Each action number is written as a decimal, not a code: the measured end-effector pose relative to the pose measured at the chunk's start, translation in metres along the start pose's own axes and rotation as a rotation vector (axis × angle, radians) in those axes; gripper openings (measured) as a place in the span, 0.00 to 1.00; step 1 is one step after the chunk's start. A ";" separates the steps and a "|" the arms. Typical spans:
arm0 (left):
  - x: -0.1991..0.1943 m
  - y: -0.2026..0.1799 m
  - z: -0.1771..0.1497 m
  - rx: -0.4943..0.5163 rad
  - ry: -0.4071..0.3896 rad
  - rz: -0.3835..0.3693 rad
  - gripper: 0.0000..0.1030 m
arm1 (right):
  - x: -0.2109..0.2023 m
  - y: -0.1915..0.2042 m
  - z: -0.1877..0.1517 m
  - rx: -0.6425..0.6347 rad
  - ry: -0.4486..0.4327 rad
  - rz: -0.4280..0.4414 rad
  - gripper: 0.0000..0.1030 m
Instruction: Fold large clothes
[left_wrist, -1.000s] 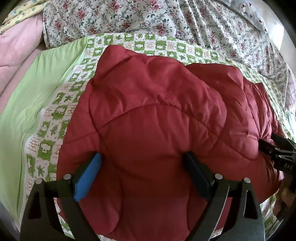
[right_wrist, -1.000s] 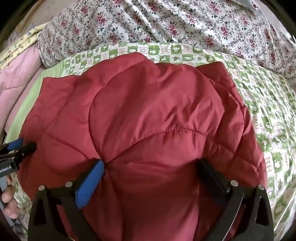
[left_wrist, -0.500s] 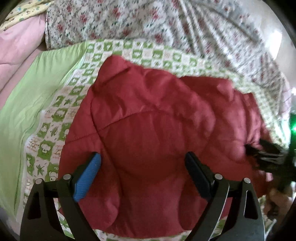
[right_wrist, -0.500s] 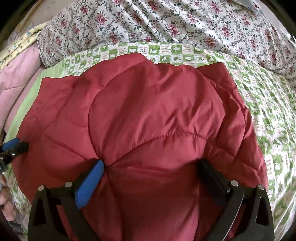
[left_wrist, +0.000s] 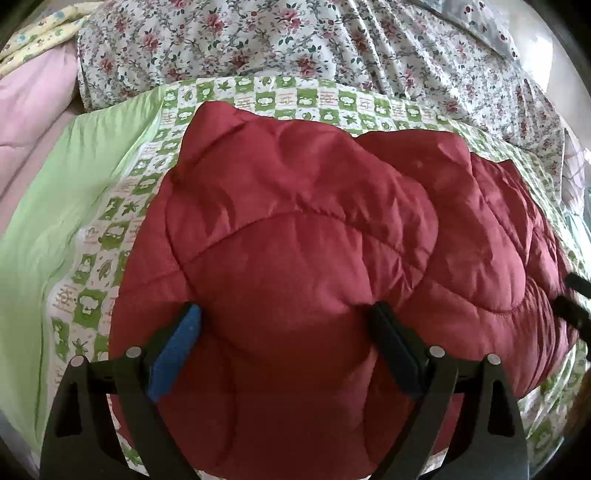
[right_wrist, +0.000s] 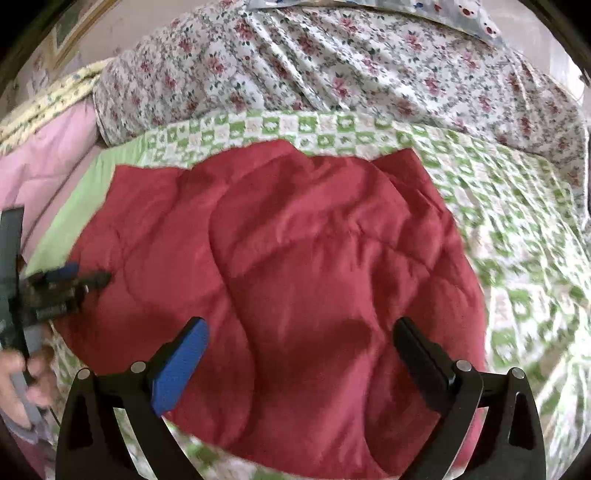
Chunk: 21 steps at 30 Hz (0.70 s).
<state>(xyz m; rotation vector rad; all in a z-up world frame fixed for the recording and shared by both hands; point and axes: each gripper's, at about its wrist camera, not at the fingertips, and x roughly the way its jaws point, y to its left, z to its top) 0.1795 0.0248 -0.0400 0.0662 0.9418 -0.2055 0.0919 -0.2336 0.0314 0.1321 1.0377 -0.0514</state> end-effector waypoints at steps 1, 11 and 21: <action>0.000 0.000 -0.001 0.000 0.001 0.004 0.91 | 0.000 -0.002 -0.004 0.000 0.008 -0.011 0.97; -0.032 -0.005 -0.011 -0.002 -0.018 -0.082 0.90 | 0.025 -0.014 -0.021 0.045 0.059 0.016 0.99; -0.012 -0.024 -0.030 0.044 0.043 -0.052 0.94 | 0.023 -0.014 -0.027 0.045 0.059 0.028 0.99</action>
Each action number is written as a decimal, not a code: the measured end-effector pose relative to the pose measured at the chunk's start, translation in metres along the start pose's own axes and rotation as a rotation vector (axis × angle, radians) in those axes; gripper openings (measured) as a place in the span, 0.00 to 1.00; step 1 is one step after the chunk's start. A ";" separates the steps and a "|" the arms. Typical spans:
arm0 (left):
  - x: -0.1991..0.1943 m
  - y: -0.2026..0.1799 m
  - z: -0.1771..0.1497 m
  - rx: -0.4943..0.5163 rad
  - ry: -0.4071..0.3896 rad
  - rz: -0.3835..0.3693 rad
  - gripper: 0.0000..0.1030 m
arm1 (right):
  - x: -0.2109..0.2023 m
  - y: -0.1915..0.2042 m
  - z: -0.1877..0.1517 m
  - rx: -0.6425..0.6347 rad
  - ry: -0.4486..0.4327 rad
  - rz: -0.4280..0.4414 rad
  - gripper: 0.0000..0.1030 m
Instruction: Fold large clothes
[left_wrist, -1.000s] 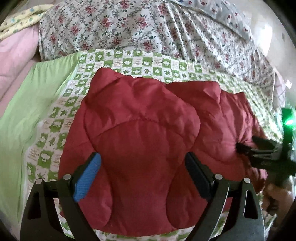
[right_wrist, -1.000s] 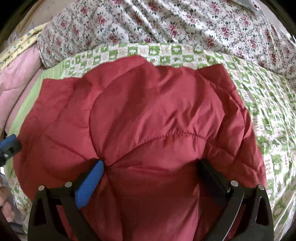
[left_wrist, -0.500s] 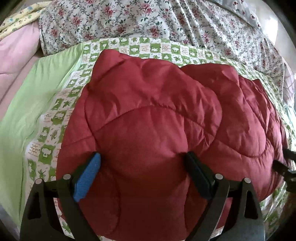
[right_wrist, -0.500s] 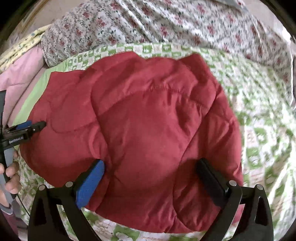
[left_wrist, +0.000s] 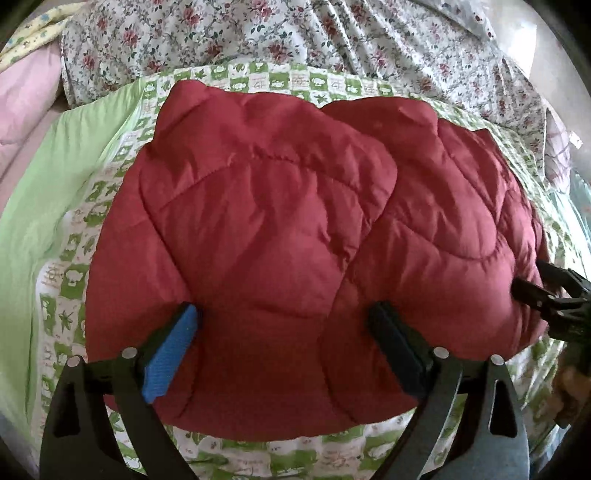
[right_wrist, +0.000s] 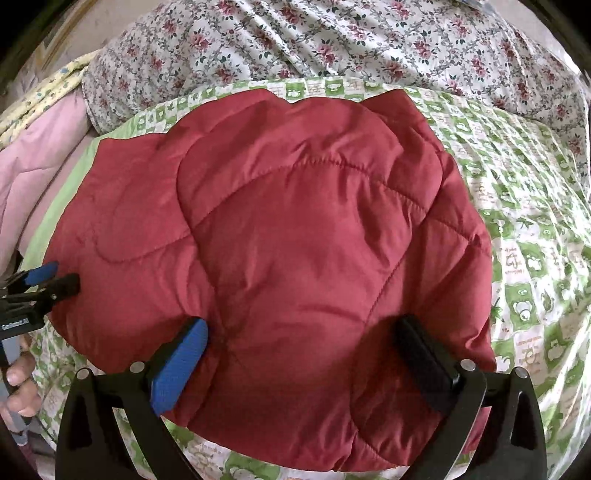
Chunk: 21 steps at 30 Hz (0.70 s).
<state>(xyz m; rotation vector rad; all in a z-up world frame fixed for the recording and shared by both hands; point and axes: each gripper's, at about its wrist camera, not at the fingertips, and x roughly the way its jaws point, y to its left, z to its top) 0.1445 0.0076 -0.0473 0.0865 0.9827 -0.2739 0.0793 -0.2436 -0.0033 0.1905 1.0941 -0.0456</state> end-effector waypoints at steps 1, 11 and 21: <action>0.001 0.000 0.001 0.001 0.003 0.004 0.94 | -0.003 0.000 0.001 0.005 -0.005 0.000 0.99; 0.003 -0.003 -0.001 0.006 -0.001 0.026 0.95 | -0.012 0.024 -0.014 -0.070 -0.006 -0.038 0.99; 0.007 -0.004 -0.001 0.012 -0.008 0.041 0.98 | 0.001 0.015 -0.017 -0.041 -0.026 -0.016 1.00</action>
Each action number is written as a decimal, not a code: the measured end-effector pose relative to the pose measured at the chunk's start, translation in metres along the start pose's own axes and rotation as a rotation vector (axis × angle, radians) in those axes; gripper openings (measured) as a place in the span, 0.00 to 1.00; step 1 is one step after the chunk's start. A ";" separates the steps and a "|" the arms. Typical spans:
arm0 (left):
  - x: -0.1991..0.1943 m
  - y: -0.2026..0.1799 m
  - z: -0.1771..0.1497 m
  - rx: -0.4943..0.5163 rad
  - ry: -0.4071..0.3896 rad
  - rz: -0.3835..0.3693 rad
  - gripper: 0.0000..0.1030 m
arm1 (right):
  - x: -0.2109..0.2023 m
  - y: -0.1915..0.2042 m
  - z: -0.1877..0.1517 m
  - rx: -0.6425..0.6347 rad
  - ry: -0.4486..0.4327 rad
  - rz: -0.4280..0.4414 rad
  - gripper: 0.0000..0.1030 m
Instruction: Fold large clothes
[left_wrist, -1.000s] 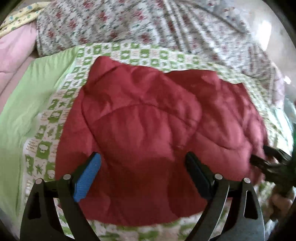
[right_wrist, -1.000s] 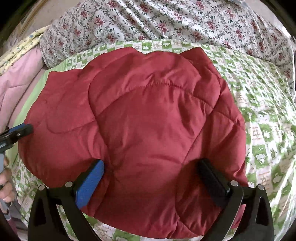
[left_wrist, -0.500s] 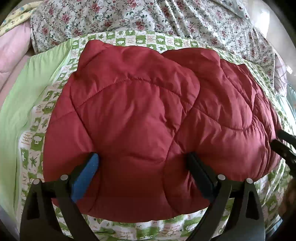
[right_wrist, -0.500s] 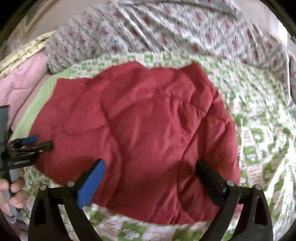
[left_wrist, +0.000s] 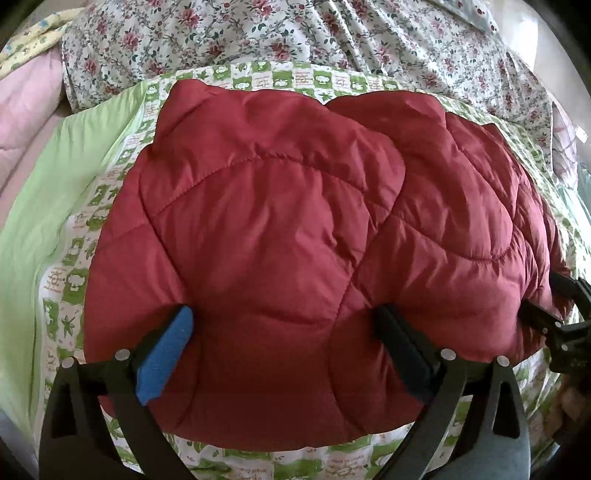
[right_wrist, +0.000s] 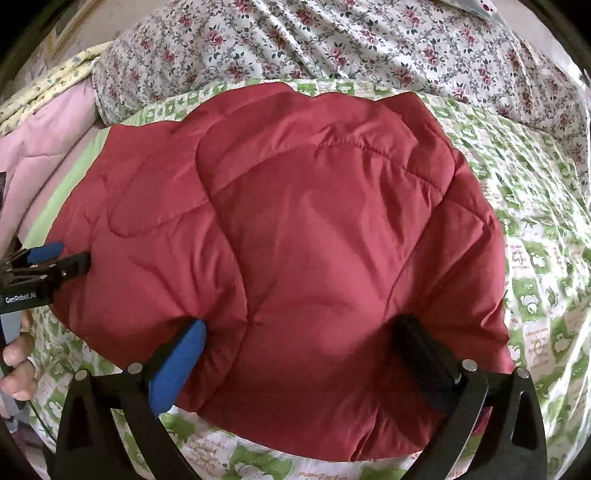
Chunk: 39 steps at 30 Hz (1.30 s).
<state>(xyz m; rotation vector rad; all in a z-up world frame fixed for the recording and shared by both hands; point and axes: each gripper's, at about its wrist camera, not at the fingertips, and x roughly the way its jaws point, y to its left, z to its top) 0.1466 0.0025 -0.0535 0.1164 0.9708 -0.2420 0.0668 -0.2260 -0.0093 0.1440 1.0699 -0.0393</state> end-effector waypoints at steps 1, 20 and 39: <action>0.000 0.000 0.000 -0.001 0.000 0.000 0.98 | 0.000 0.000 0.000 -0.001 0.000 -0.002 1.00; -0.009 0.005 -0.002 -0.011 0.003 -0.007 1.00 | -0.023 0.002 0.006 0.017 -0.031 -0.014 0.98; 0.004 0.031 0.011 -0.118 0.030 -0.033 1.00 | 0.011 -0.008 0.032 0.051 0.021 0.003 1.00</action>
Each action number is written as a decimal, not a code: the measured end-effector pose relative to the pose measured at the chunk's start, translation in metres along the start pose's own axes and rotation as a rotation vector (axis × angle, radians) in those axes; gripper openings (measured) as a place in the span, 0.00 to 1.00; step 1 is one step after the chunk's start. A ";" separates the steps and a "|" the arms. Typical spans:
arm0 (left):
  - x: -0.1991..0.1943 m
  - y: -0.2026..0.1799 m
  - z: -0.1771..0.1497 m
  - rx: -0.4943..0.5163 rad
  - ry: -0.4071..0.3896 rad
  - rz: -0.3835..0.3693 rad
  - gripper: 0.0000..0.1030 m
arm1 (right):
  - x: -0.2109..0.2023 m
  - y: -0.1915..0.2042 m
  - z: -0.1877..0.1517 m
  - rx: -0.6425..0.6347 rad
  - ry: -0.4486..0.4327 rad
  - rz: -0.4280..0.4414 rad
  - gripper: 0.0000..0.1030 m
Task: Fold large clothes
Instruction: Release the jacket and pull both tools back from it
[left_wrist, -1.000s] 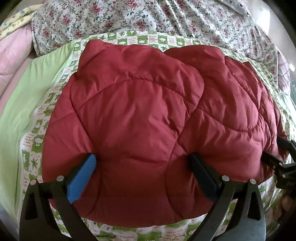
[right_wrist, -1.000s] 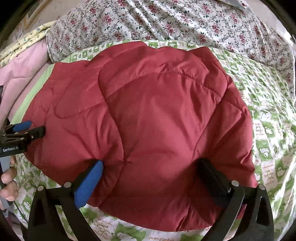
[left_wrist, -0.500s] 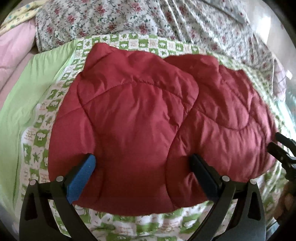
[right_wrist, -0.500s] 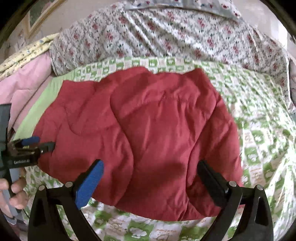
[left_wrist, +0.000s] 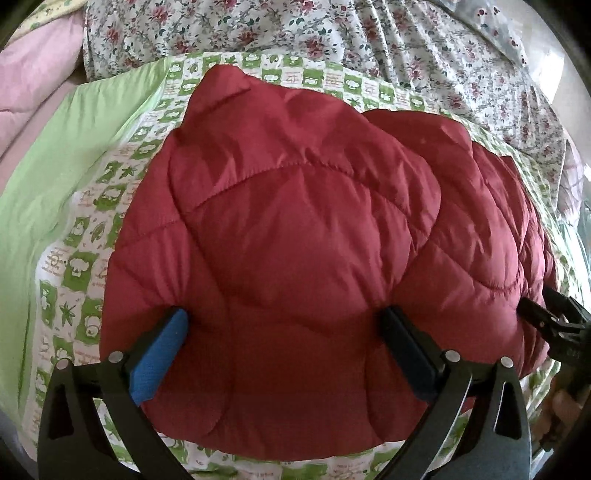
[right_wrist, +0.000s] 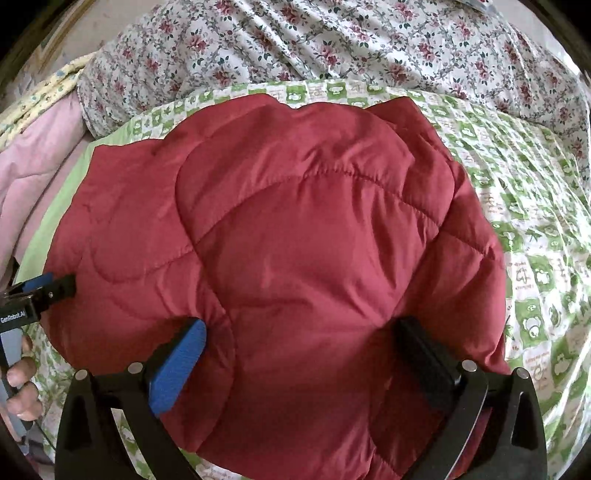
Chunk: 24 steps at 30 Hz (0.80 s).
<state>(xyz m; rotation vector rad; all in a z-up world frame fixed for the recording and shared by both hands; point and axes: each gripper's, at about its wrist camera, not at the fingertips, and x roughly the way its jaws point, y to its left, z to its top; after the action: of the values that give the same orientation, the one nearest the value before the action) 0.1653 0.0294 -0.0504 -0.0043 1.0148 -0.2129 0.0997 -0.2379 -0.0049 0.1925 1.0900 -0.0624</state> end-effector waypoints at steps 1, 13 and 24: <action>-0.004 0.000 -0.001 0.007 -0.004 0.002 1.00 | -0.004 0.001 -0.001 0.001 -0.004 0.001 1.00; -0.052 -0.002 -0.043 0.058 -0.031 0.007 1.00 | -0.070 0.023 -0.043 -0.068 -0.035 0.046 0.99; -0.074 -0.020 -0.086 0.203 -0.035 0.104 1.00 | -0.085 0.029 -0.095 -0.098 0.054 0.055 1.00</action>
<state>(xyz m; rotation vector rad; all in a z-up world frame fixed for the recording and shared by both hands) 0.0518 0.0314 -0.0313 0.2280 0.9521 -0.2190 -0.0183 -0.1952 0.0311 0.1361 1.1386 0.0456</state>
